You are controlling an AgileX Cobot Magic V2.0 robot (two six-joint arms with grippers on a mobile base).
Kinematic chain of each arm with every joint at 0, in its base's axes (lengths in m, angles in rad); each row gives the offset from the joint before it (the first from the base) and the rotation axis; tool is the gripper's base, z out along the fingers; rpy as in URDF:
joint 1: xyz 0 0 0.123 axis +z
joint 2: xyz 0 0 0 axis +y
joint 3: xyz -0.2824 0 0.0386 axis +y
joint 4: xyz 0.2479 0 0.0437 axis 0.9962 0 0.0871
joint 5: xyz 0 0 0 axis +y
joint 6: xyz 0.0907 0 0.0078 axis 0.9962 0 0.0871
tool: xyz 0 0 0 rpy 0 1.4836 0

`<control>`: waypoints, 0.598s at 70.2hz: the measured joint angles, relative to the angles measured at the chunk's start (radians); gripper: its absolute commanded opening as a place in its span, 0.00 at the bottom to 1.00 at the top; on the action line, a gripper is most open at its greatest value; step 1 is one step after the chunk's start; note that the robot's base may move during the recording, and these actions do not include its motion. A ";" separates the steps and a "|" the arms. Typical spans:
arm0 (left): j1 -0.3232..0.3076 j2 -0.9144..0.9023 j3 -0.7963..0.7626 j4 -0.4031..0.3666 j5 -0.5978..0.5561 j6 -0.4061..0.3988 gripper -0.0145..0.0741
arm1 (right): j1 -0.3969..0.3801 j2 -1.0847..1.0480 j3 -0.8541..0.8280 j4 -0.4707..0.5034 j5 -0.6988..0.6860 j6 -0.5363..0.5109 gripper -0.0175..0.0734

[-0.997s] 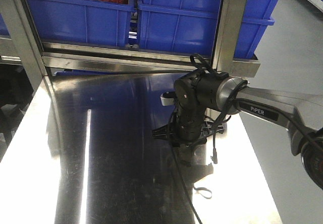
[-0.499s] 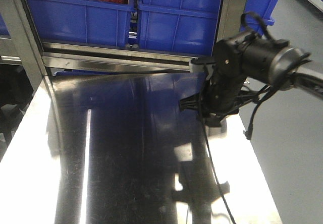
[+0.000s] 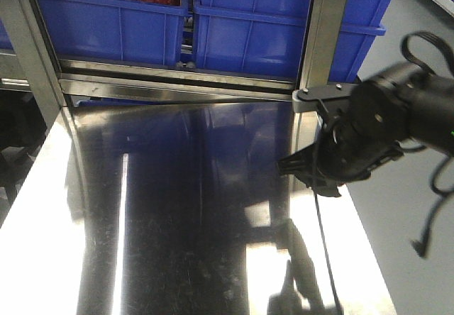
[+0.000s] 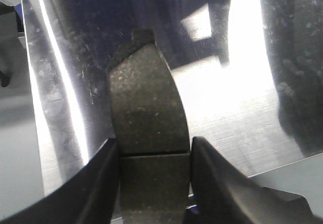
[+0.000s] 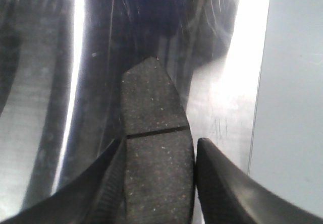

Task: Move and align brake pads A on conveyor
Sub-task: 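Lift the brake pad with the right gripper and retract the arm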

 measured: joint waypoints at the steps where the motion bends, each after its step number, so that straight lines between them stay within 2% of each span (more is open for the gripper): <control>1: 0.000 0.000 0.000 0.000 0.000 0.000 0.16 | 0.000 -0.013 0.015 0.000 -0.011 0.003 0.24; 13: 0.000 0.000 0.000 0.000 0.000 0.000 0.16 | 0.000 -0.182 0.190 -0.008 -0.125 0.047 0.24; 42: 0.000 0.000 0.000 0.000 0.000 0.000 0.16 | 0.001 -0.600 0.510 -0.108 -0.241 0.141 0.24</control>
